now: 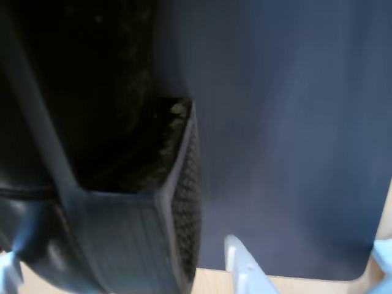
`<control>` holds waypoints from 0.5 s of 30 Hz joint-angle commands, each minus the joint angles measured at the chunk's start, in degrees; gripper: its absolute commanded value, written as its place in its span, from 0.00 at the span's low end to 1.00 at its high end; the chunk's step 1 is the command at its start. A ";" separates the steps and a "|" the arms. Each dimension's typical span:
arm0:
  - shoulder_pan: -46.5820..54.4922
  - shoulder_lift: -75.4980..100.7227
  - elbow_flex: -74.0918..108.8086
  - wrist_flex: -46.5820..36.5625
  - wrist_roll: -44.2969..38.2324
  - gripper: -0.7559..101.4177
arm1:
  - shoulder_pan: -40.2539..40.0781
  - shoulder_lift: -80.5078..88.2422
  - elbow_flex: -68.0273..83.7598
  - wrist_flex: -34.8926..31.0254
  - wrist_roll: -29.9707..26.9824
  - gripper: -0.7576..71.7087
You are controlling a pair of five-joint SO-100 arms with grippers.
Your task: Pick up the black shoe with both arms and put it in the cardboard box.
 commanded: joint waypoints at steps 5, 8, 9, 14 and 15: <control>-0.79 -6.59 0.62 -5.19 1.85 0.53 | -1.93 -1.93 0.44 -3.25 -0.35 0.49; -2.99 -8.44 -0.35 -8.09 2.90 0.55 | -1.93 -2.72 0.53 -4.22 -0.35 0.50; -3.96 -8.79 -1.14 -8.44 3.16 0.56 | -1.93 -2.99 0.62 -4.39 -0.35 0.50; -5.19 -13.10 -2.64 -9.84 3.96 0.57 | -1.93 -3.34 0.79 -5.01 -0.62 0.50; -5.01 -13.97 -2.64 -10.28 4.83 0.52 | -1.93 -3.43 0.97 -5.27 -0.62 0.50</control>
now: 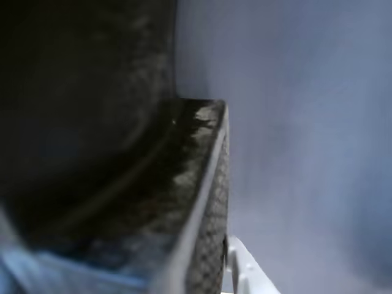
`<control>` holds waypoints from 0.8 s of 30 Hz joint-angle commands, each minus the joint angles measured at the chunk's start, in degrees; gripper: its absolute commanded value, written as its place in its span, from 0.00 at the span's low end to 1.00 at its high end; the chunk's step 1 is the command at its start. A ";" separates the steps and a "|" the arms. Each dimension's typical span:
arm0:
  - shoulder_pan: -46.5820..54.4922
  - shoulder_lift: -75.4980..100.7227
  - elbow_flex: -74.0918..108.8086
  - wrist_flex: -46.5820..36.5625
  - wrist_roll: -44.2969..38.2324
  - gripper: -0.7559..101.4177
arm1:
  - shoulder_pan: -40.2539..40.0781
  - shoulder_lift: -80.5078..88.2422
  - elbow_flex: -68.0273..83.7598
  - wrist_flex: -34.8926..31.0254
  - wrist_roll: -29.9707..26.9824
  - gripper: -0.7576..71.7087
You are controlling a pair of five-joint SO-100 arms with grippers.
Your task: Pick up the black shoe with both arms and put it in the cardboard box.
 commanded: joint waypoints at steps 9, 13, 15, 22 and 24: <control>0.26 0.44 -0.88 -2.81 0.88 0.37 | -0.44 -1.14 1.85 -2.11 0.00 0.26; 0.09 3.16 -0.79 -2.99 1.67 0.31 | -0.88 -1.14 1.85 -2.11 0.44 0.06; 0.09 5.01 -0.79 -3.16 2.55 0.28 | -0.88 -0.97 1.76 -2.11 0.53 0.01; 0.26 14.50 -0.79 -3.34 7.91 0.15 | -0.44 1.76 -0.88 -0.26 0.00 0.01; 0.26 18.46 -0.79 -3.52 9.67 0.14 | -0.35 2.72 -2.46 0.88 -0.09 0.01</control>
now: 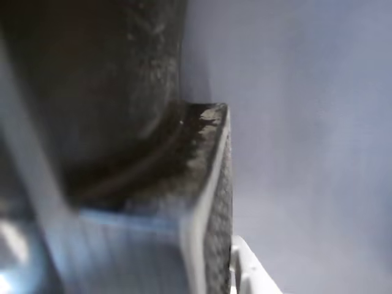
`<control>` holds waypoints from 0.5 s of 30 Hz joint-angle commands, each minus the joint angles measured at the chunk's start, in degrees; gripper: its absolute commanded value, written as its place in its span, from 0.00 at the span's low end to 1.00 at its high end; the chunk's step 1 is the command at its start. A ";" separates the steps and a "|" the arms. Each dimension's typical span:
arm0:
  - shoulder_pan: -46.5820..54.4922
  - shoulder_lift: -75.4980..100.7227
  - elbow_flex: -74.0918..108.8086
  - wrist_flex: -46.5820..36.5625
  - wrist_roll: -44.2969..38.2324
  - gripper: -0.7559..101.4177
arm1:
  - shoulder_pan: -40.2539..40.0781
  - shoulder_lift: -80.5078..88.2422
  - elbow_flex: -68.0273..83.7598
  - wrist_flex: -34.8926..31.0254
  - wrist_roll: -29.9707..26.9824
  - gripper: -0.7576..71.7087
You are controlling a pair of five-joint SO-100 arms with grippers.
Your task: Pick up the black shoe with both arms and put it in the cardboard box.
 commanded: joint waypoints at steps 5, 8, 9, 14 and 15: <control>0.53 16.79 -1.14 -2.20 5.98 0.14 | 0.97 4.92 -6.77 3.69 -1.05 0.01; -0.26 19.95 -1.14 -2.46 7.12 0.14 | 1.93 7.21 -8.61 4.04 -1.14 0.01; -0.53 20.74 -1.14 -2.64 7.38 0.14 | 2.20 7.82 -9.23 4.22 -1.14 0.01; -3.43 24.43 -0.62 -6.68 9.14 0.13 | 4.31 9.32 -12.22 3.52 -0.79 0.01; -4.48 24.70 -0.18 -8.35 9.67 0.13 | 5.01 9.40 -12.39 2.64 -0.79 0.01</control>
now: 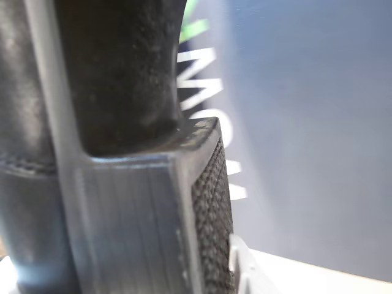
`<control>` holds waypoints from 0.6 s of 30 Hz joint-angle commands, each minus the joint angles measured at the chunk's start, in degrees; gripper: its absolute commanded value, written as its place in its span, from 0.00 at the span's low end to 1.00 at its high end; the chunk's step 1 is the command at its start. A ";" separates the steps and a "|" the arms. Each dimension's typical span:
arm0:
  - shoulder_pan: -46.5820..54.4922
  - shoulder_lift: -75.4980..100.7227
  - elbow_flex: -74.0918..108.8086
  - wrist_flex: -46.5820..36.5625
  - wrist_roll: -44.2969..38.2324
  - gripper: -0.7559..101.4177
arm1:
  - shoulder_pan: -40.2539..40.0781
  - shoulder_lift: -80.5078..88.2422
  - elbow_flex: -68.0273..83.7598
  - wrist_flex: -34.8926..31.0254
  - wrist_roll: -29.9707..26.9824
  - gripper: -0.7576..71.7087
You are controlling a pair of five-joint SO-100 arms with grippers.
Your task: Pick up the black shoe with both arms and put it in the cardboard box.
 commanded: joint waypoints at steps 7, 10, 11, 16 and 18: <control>-9.32 3.43 2.37 -18.19 1.85 0.13 | 6.42 2.02 -2.64 -9.14 -0.26 0.01; -11.87 1.23 2.46 -24.35 1.41 0.13 | 8.17 1.14 -2.20 -13.71 0.44 0.01; -12.57 0.26 2.46 -26.46 1.41 0.13 | 8.53 0.88 -1.93 -15.12 0.53 0.01; -16.00 -8.96 2.20 -38.76 2.81 0.13 | 10.46 -3.25 -1.93 -21.18 0.62 0.01; -16.35 -13.97 2.20 -43.77 3.52 0.13 | 11.25 -5.27 -1.32 -23.99 0.44 0.01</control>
